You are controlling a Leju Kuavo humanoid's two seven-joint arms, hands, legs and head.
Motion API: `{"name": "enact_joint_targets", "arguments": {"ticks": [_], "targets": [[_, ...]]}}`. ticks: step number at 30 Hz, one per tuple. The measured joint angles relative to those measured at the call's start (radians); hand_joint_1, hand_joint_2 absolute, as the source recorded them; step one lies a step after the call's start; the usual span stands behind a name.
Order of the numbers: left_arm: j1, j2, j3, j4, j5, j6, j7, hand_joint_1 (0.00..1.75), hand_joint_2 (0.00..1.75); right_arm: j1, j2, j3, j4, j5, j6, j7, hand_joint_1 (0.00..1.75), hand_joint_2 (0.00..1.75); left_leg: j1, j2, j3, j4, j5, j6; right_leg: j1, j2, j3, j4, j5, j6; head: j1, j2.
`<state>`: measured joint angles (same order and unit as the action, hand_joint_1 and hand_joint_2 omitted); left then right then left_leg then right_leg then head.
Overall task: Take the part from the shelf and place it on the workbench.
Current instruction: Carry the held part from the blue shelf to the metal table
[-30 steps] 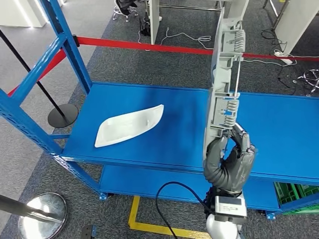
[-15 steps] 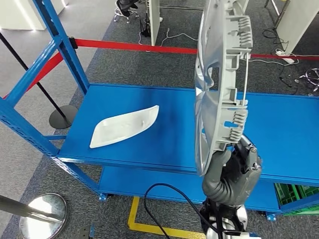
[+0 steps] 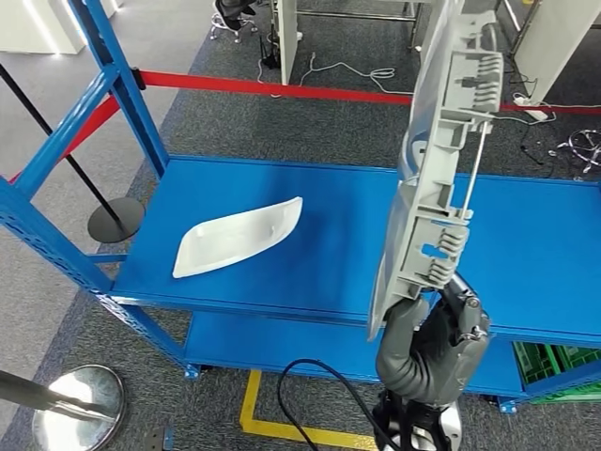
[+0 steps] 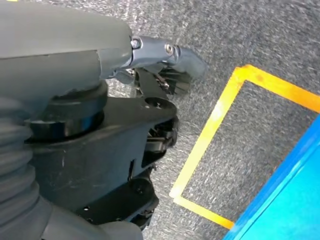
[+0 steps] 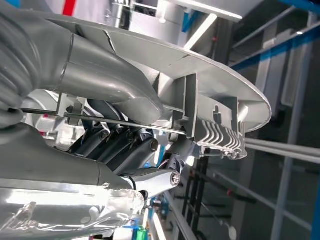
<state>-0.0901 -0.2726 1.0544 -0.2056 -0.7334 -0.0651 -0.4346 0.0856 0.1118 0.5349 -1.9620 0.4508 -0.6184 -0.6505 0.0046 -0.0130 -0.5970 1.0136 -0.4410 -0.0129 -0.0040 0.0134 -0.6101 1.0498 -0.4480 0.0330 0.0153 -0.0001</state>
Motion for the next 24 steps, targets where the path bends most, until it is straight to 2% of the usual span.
{"name": "enact_joint_targets", "arguments": {"ticks": [2,5,6,7,8,10,12,15,17,18,20,21,22,23,24], "targets": [[0.002,-0.001,0.0,0.0,0.0,0.0,0.004,0.0,1.75,0.003,-0.003,0.001,0.0,0.0,0.0,0.007,1.75,1.75,0.004,0.001,0.003,-0.006,0.004,0.011,-0.001,-0.003,-0.016,0.036,-0.027,0.011,0.004,0.0],[0.002,-0.002,0.0,0.0,0.0,0.0,0.008,0.0,1.75,0.005,-0.008,0.003,0.0,0.001,0.0,0.01,1.75,1.75,0.005,0.001,0.004,-0.007,0.004,0.017,-0.003,-0.005,-0.095,0.21,-0.113,0.021,0.008,0.0],[0.003,-0.002,0.0,0.0,0.0,0.0,0.009,0.0,1.75,0.006,-0.01,0.003,0.001,0.001,0.0,0.01,1.75,1.75,0.005,0.001,0.004,-0.007,0.004,0.017,-0.004,-0.005,-0.116,0.254,-0.124,0.023,0.008,0.0],[0.003,-0.002,0.0,0.0,0.0,0.0,0.009,0.0,1.75,0.007,-0.012,0.004,0.001,0.0,0.0,0.01,1.75,1.75,0.005,0.001,0.005,-0.007,0.004,0.017,-0.005,-0.005,-0.121,0.264,-0.116,0.025,0.009,0.0],[0.003,-0.002,0.0,0.0,0.0,0.0,0.01,0.0,1.75,0.008,-0.014,0.004,0.001,0.0,0.0,0.01,1.75,1.75,0.006,0.0,0.007,-0.007,0.003,0.016,-0.007,-0.006,-0.107,0.234,-0.091,0.026,0.009,0.0],[0.003,-0.002,0.0,0.0,0.0,0.0,0.01,0.0,1.75,0.007,-0.015,0.006,0.001,0.0,0.0,0.01,1.75,1.75,0.007,-0.002,0.012,-0.005,-0.001,0.009,-0.01,-0.006,-0.044,0.107,-0.029,0.029,0.009,0.0],[0.003,-0.001,0.0,0.0,0.0,0.0,0.01,0.0,1.75,0.007,-0.016,0.009,0.001,0.001,0.0,0.01,1.75,1.75,0.004,-0.003,0.012,-0.001,-0.004,-0.002,-0.011,-0.004,0.001,0.018,-0.003,0.021,0.008,0.0],[0.003,-0.001,0.0,0.0,0.0,0.0,0.01,0.0,1.75,0.008,-0.018,0.01,0.001,0.0,0.0,0.011,1.75,1.75,0.003,-0.003,0.009,-0.003,-0.001,-0.017,-0.008,0.0,0.004,0.003,-0.002,-0.003,0.005,0.0],[0.002,-0.001,0.0,0.0,0.0,0.0,0.01,0.0,1.75,0.008,-0.018,0.011,0.001,0.001,0.0,0.011,1.75,1.75,0.005,0.0,-0.004,0.025,-0.023,-0.026,-0.009,-0.001,0.005,0.001,0.001,-0.017,0.002,0.0],[0.002,-0.001,0.0,0.0,0.0,0.0,0.01,0.0,1.75,0.007,-0.018,0.011,0.001,0.001,0.0,0.011,1.75,1.75,0.005,0.001,-0.024,0.069,-0.05,-0.03,-0.01,-0.002,0.005,0.0,0.001,-0.022,0.0,0.0],[0.002,-0.001,0.0,0.0,0.0,0.0,0.01,0.0,1.75,0.007,-0.018,0.012,0.001,0.001,0.0,0.011,1.75,1.75,0.005,0.002,-0.087,0.2,-0.111,-0.034,-0.009,-0.004,0.003,0.0,0.001,-0.028,-0.003,0.0],[0.003,0.0,0.0,0.0,0.0,0.0,0.01,0.0,1.75,0.008,-0.018,0.012,0.001,0.0,0.0,0.011,1.75,1.75,0.005,0.002,-0.113,0.253,-0.127,-0.034,-0.008,-0.004,0.003,0.0,0.001,-0.029,-0.003,0.0],[0.003,0.0,0.0,0.0,0.0,0.001,0.01,0.0,1.75,0.008,-0.018,0.012,0.001,0.0,0.0,0.011,1.75,1.75,0.005,0.002,-0.125,0.275,-0.124,-0.032,-0.008,-0.004,0.003,0.0,0.001,-0.03,-0.004,0.0],[0.003,0.0,0.0,0.0,0.0,0.001,0.01,0.0,1.75,0.008,-0.018,0.012,0.001,0.0,0.0,0.011,1.75,1.75,0.005,0.002,-0.119,0.259,-0.103,-0.029,-0.007,-0.003,0.004,0.0,0.001,-0.03,-0.004,0.0],[0.003,0.0,0.0,0.0,0.0,0.001,0.01,0.0,1.75,0.008,-0.018,0.012,0.001,0.0,0.0,0.012,1.75,1.75,0.004,0.002,-0.095,0.211,-0.07,-0.026,-0.007,-0.002,0.005,0.0,0.001,-0.029,-0.004,0.0]]}}
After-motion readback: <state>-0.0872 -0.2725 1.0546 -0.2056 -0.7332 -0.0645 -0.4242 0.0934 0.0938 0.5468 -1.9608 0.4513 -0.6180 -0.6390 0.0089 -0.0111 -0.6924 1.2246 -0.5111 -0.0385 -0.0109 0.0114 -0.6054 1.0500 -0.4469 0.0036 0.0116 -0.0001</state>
